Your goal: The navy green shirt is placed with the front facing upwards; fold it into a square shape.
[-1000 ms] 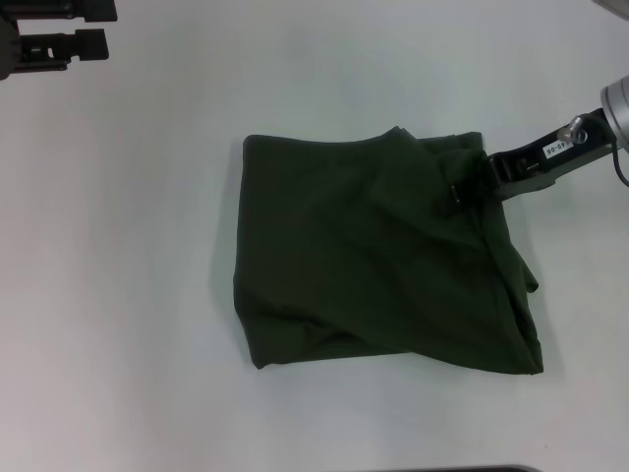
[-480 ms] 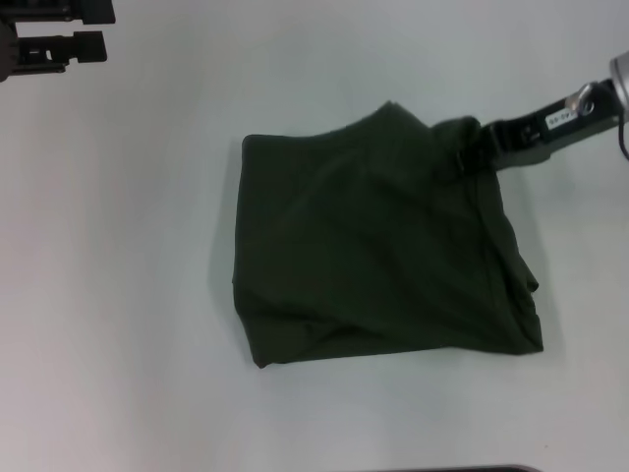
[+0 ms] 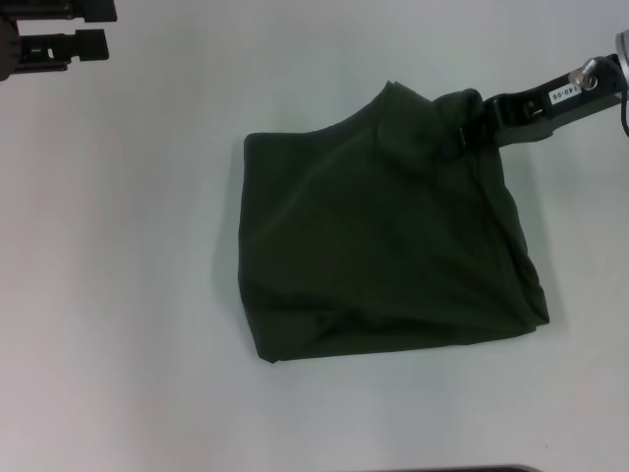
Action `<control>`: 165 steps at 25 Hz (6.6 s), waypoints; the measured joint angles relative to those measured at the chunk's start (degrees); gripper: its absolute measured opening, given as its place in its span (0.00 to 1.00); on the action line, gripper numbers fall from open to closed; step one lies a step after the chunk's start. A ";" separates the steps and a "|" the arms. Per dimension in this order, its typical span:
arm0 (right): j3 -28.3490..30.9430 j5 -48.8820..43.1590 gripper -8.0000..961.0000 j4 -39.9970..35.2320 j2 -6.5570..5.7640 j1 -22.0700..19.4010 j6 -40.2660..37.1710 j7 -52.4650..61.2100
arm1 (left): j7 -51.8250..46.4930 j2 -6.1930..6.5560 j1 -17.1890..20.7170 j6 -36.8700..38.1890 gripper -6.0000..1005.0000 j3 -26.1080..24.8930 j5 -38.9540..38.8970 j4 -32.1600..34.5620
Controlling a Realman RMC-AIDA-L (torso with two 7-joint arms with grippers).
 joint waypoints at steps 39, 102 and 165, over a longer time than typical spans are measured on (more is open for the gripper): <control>5.13 -0.07 0.57 -0.99 -3.78 -0.24 -7.11 2.24 | 0.63 0.47 0.53 -0.40 0.60 -1.39 -0.35 0.55; -1.66 -4.65 0.56 1.56 2.07 -0.87 9.29 2.41 | -0.57 2.55 1.56 -1.38 0.60 -5.36 -0.26 0.82; 9.51 -0.21 0.56 -2.60 -2.46 -4.54 -13.39 1.21 | 5.02 -5.83 -0.16 -15.19 0.59 13.57 10.71 8.46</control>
